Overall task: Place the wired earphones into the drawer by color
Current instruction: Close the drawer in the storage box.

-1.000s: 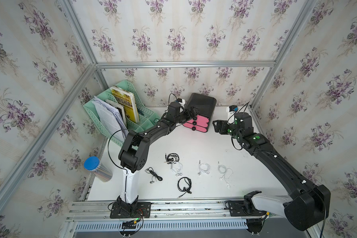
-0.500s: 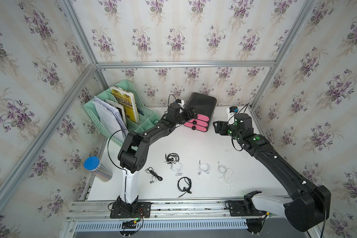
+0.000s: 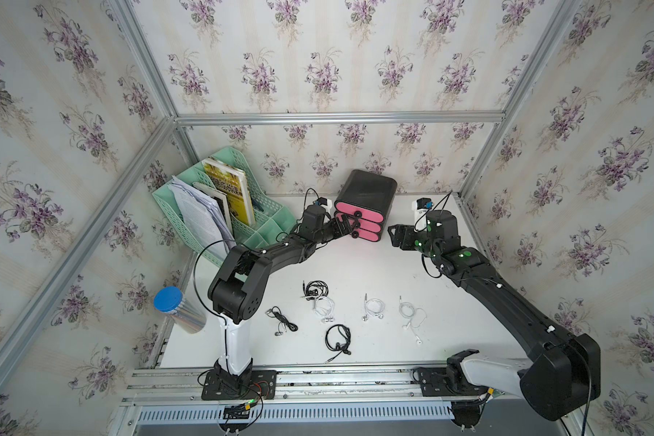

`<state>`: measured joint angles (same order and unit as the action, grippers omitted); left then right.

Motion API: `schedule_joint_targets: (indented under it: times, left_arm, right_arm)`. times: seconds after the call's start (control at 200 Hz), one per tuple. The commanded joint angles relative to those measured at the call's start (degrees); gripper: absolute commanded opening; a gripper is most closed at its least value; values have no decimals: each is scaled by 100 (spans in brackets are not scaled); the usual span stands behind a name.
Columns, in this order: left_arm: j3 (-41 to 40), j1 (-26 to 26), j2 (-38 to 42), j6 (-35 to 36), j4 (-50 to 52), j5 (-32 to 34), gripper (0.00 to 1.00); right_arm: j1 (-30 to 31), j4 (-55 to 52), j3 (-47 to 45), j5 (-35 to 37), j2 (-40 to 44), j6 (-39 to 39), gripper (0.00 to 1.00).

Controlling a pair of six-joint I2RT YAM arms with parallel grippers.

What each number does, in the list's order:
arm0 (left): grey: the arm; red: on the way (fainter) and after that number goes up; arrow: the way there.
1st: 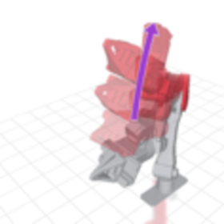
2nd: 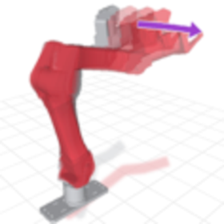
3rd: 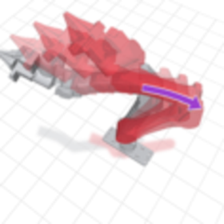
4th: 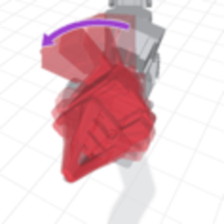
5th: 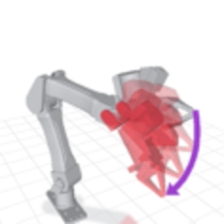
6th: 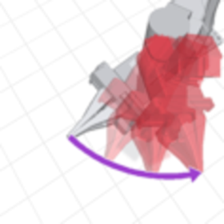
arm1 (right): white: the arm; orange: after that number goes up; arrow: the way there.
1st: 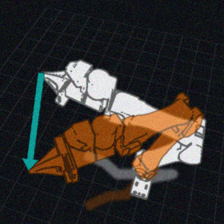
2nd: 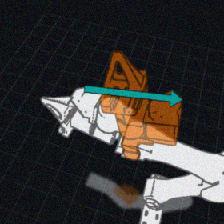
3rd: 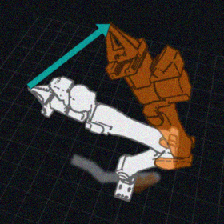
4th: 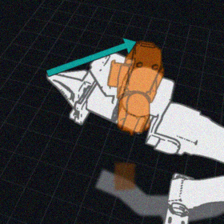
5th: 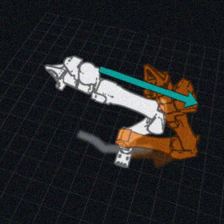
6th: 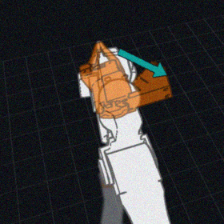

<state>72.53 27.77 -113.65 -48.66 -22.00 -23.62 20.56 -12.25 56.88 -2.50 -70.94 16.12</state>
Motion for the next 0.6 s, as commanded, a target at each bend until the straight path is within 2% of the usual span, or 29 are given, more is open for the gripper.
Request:
schedule_joint_targets:
  times: [0.0,0.245,0.42,0.6]
  left_arm:
    - [-4,-2,-147,348,-439,-99,94]
    - [314,0,-509,914,-419,-72,90]
    - [600,-3,-817,868,-508,-126,86]
    - [848,7,-1059,813,-594,-183,75]
  right_arm:
    - [-8,175,-45,-57,34,10,81]
    - [-15,171,-81,-66,71,20,81]
    - [-12,206,-124,-79,90,56,81]
    - [-9,229,-126,-66,115,49,81]
